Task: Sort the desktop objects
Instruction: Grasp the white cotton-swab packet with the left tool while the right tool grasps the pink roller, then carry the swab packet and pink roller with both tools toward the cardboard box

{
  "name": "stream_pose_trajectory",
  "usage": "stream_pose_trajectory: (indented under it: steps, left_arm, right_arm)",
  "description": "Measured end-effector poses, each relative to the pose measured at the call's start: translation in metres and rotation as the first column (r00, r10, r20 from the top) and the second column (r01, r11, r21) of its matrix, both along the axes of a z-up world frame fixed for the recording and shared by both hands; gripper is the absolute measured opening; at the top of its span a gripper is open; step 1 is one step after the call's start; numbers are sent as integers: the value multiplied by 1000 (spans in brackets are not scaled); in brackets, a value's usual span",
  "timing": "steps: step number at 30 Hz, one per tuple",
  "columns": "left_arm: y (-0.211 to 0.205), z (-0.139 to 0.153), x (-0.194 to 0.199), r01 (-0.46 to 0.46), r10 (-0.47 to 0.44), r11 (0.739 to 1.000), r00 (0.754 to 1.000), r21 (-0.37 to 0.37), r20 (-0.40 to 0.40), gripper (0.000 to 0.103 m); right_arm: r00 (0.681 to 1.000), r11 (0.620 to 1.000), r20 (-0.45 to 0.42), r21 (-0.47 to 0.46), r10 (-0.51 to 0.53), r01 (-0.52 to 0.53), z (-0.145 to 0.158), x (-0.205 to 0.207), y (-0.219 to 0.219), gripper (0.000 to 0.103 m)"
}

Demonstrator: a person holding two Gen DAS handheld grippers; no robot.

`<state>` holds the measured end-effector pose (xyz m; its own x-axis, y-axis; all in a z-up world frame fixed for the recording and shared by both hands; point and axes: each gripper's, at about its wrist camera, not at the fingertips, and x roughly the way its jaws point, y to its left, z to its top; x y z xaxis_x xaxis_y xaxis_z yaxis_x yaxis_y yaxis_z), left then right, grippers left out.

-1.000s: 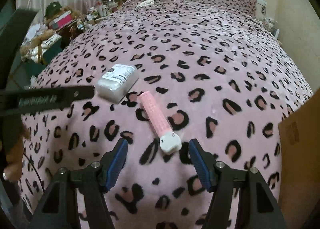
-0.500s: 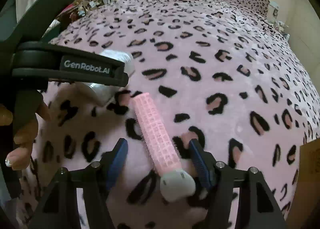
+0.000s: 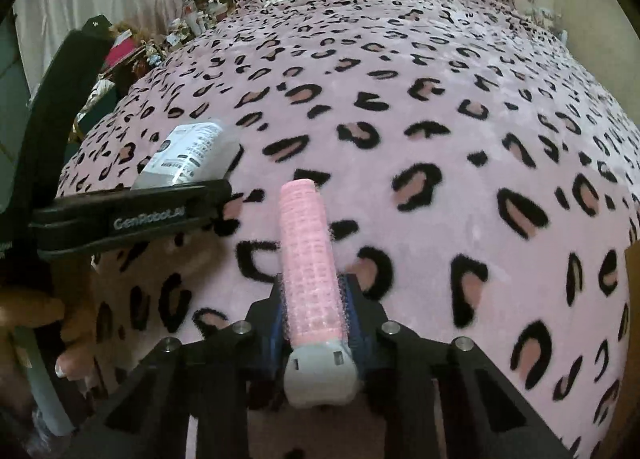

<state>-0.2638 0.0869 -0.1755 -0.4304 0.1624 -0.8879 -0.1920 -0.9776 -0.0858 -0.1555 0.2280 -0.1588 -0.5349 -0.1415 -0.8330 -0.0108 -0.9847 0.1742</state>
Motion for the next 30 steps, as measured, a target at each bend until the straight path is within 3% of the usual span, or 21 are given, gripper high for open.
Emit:
stream_pose_trajectory:
  steps: [7, 16, 22, 30]
  left_arm:
    - [-18, 16, 51, -24, 23, 1000, 999, -18, -31, 65]
    - [-50, 20, 153, -63, 63, 998, 998, -31, 22, 65]
    - [-59, 41, 201, -83, 84, 996, 996, -29, 25, 65]
    - [-53, 100, 241, -71, 70, 997, 996, -21, -55, 65]
  right_arm:
    - [1000, 1000, -9, -25, 6, -6, 9, 21, -1, 26]
    - [1000, 999, 16, -49, 20, -19, 13, 72, -11, 26]
    - [1000, 999, -22, -37, 11, -11, 42, 117, -15, 26]
    - [994, 999, -105, -45, -28, 23, 94, 162, -9, 26]
